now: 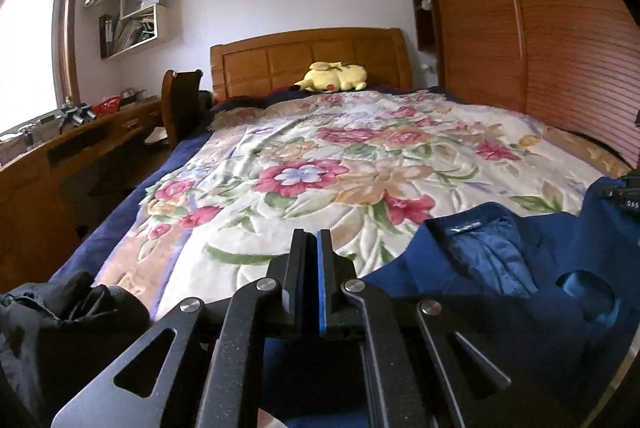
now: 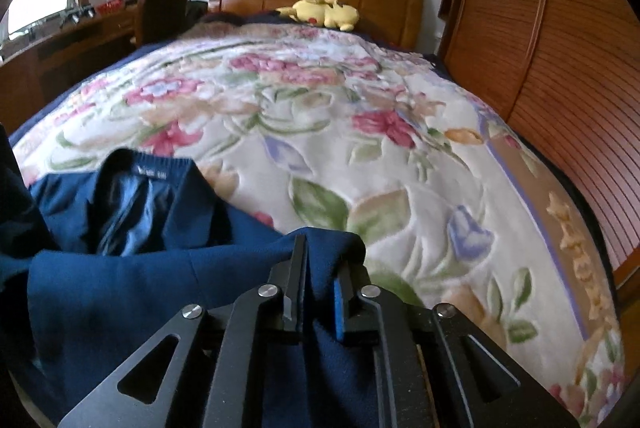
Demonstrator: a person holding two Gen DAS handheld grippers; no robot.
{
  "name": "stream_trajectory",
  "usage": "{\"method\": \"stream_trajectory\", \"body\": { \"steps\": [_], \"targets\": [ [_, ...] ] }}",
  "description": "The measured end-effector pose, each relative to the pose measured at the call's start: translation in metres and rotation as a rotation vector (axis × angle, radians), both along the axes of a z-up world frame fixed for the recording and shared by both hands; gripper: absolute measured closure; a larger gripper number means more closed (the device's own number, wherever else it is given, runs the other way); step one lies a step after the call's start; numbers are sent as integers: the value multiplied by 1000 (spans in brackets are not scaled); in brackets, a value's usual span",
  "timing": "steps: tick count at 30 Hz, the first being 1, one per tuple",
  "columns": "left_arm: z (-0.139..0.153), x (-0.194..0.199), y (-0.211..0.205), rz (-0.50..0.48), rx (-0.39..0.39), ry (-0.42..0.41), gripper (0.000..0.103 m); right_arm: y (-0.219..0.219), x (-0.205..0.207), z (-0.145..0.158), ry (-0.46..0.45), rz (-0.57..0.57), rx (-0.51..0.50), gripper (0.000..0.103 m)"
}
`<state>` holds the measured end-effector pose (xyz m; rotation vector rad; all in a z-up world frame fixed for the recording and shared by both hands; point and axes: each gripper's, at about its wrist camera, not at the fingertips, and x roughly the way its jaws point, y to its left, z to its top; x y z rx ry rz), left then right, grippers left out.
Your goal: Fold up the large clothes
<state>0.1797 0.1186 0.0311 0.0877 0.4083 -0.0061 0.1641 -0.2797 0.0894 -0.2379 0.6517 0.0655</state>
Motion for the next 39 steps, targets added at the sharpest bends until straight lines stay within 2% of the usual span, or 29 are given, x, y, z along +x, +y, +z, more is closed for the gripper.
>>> {"method": "stream_trajectory", "body": {
  "steps": [1, 2, 3, 4, 5, 7, 8, 10, 12, 14, 18, 23, 29, 31, 33, 35, 39],
  "targets": [
    [-1, -4, 1, -12, -8, -13, 95, 3, -3, 2, 0, -2, -8, 83],
    [-1, -6, 3, -18, -14, -21, 92, 3, -8, 4, -9, 2, -12, 65],
    [-3, -11, 4, -35, -26, -31, 83, 5, -12, 6, -27, 4, -18, 41],
    [-4, -13, 5, -52, -35, -36, 74, 7, -18, 8, -49, 3, -19, 33],
    [-6, -17, 7, -77, -43, -42, 71, 9, -25, 11, -63, 7, -8, 29],
    [-7, -24, 11, -106, -48, -50, 58, 16, -36, 14, -67, 14, -4, 28],
    [-6, -25, 12, -113, -46, -50, 55, 22, -43, 16, -71, 18, -19, 28],
    [-4, -29, 18, -120, -58, -58, 32, 36, -57, 18, -83, 54, -36, 28],
    [-4, -29, 24, -130, -82, -55, 24, 53, -72, 19, -78, 108, -40, 28],
    [-4, -29, 28, -132, -99, -44, 24, 69, -83, 18, -63, 157, -23, 28],
    [-6, -30, 28, -121, -82, -42, 23, 100, -97, 9, -12, 254, 11, 28],
    [-10, -31, 25, -141, -66, -25, 23, 129, -107, -3, 36, 352, -12, 28],
    [-12, -29, 26, -145, -66, -10, 23, 145, -102, -15, 88, 398, -68, 29],
    [-12, -29, 26, -146, -67, -10, 23, 149, -95, -19, 99, 404, -91, 36],
    [-12, -29, 26, -147, -67, -10, 23, 155, -88, -23, 111, 418, -120, 73],
    [-12, -30, 25, -153, -70, -12, 23, 159, -81, -24, 124, 446, -146, 99],
    [-11, -31, 25, -153, -76, -19, 22, 165, -59, -12, 70, 433, -213, 99]
  ]
}}
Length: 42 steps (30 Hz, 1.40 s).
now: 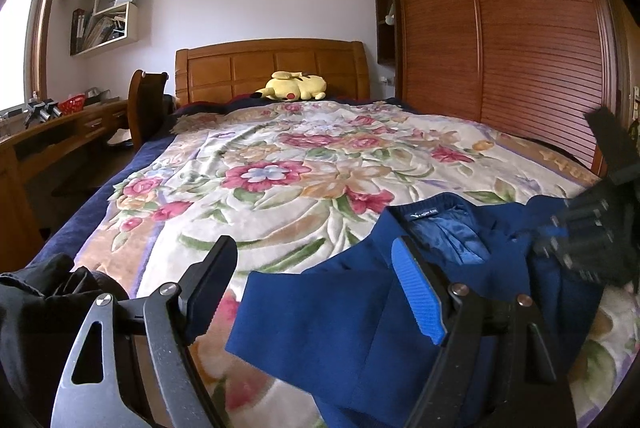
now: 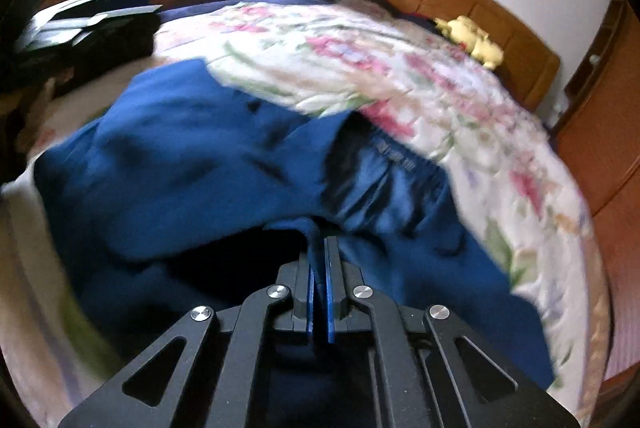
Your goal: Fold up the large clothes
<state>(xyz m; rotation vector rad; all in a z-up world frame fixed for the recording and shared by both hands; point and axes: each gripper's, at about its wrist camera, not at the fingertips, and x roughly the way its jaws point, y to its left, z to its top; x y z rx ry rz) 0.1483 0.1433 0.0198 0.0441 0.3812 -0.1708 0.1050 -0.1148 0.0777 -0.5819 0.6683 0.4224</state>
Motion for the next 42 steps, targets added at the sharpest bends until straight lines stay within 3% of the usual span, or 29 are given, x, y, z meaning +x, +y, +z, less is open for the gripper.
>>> {"method": "stream_trajectory", "body": {
  "steps": [10, 17, 19, 21, 22, 30, 36, 42],
  "targets": [
    [-2, 3, -4, -12, -1, 20, 23, 33, 94, 40, -203, -87, -38, 100],
    [-4, 2, -4, -24, -6, 30, 23, 64, 130, 15, -186, -119, -105, 100],
    [-4, 2, -5, -26, -7, 33, 23, 69, 139, 0, -112, -137, -127, 89],
    [-5, 1, -5, -29, -8, 32, 23, 68, 141, -2, -88, -162, -120, 52],
    [-5, 1, -6, -31, -9, 32, 23, 65, 142, 1, -73, -162, -94, 46],
    [-7, 3, -5, -34, -13, 44, 23, 28, 101, 43, -70, -142, 48, 41],
    [-9, 5, -9, -41, -1, 44, 23, -8, 49, 34, -61, -116, 4, 41],
    [-13, 7, -16, -50, 30, 57, 23, -44, 18, 23, 4, -143, 20, 41]
  ]
}}
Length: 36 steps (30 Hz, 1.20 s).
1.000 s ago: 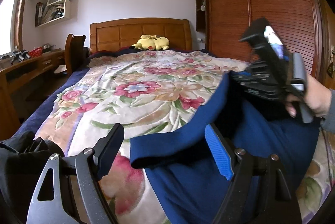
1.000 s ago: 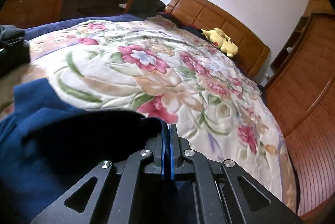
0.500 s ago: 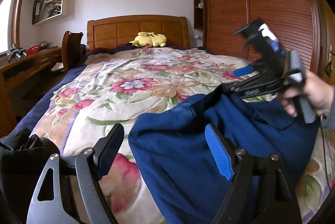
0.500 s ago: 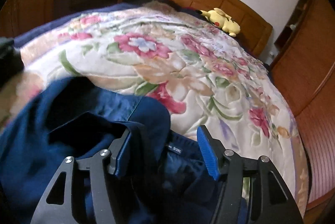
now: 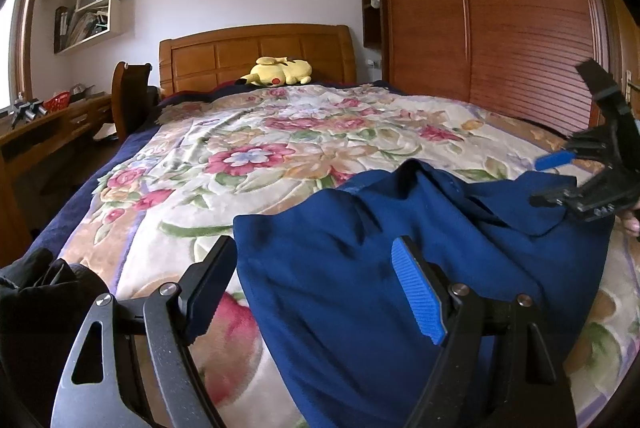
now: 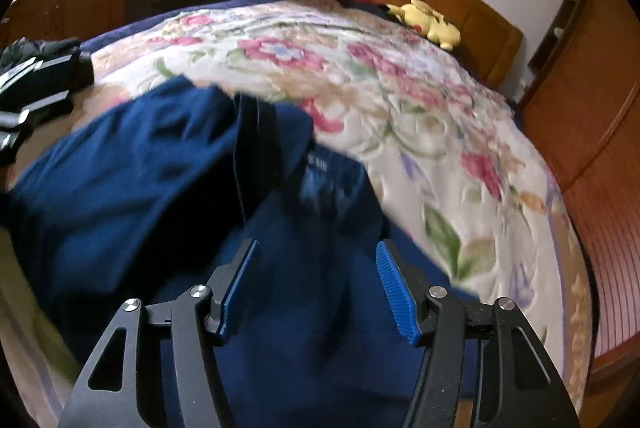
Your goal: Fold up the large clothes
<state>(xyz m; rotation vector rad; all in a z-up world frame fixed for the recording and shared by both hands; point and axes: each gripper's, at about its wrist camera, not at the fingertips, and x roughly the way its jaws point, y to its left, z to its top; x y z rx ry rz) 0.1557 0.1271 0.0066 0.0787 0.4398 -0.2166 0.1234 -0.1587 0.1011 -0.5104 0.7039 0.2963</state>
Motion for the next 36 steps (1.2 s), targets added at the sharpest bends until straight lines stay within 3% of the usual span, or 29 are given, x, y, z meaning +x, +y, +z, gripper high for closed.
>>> {"method": "stream_trajectory", "body": {
  "steps": [12, 19, 20, 21, 24, 36],
  "targets": [
    [-6, 1, -9, -16, 29, 21, 23, -28, -19, -18, 88, -11, 0, 41],
    [-9, 1, -12, -21, 41, 34, 23, -25, 9, -37, 121, -7, -56, 41],
    [-10, 2, -12, -21, 41, 35, 23, -24, 13, -38, 124, -6, -62, 50],
    [-10, 2, -12, -21, 42, 35, 23, -24, 19, -39, 126, -6, -73, 67],
    [-9, 1, -12, -22, 44, 38, 23, -21, 34, -41, 120, -12, -128, 95],
    [-11, 1, -15, -25, 51, 44, 23, -5, 107, -4, -86, -162, -186, 96]
  ]
}}
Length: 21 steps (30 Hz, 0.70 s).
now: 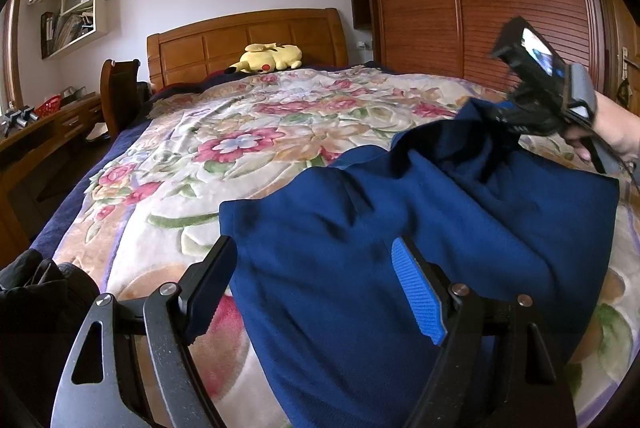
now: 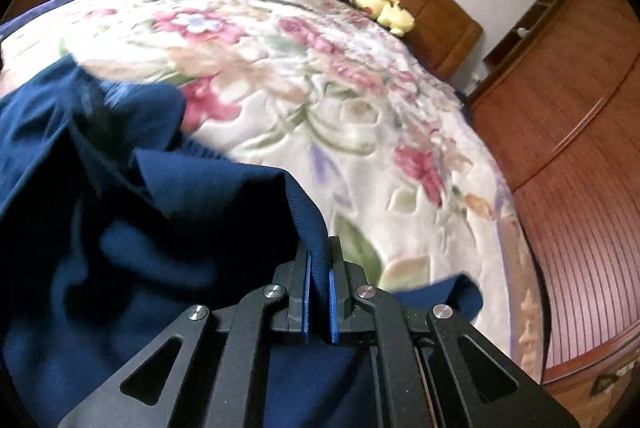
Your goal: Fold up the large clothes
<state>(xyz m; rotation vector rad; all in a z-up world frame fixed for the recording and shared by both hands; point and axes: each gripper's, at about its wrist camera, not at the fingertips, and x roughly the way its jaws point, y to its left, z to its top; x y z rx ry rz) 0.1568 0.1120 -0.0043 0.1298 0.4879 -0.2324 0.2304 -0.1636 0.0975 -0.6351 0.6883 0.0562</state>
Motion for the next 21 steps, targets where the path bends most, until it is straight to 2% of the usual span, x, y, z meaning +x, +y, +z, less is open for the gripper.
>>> {"method": "stream_trajectory", "body": {
  "steps": [5, 6, 7, 9, 10, 12, 14, 16, 19, 21],
  "targets": [
    [-1, 1, 0, -1, 0, 4, 23, 22, 14, -10, -35, -15, -57, 96],
    [-1, 2, 0, -1, 0, 4, 23, 22, 19, -12, -33, -34, -58, 92],
    [-1, 2, 0, -1, 0, 4, 23, 17, 24, -14, -29, -57, -52, 85],
    [-1, 2, 0, -1, 0, 6, 23, 7, 36, -13, -38, -134, -34, 49],
    [-1, 2, 0, -1, 0, 6, 23, -1, 41, -12, -48, -179, -20, 46],
    [-1, 2, -1, -4, -1, 6, 23, -20, 48, -7, -86, -278, 2, 45],
    [-2, 1, 0, -4, -1, 7, 23, -41, 47, -4, -83, -323, 79, 45],
    [-2, 1, -1, -4, -1, 5, 23, -55, 43, -5, -59, -312, 128, 45],
    [-2, 2, 0, -3, -1, 8, 23, -70, 34, -12, -30, -276, 148, 45],
    [-2, 2, 0, -1, -3, 12, 23, -85, 32, -17, 22, -274, 204, 45]
  ]
}}
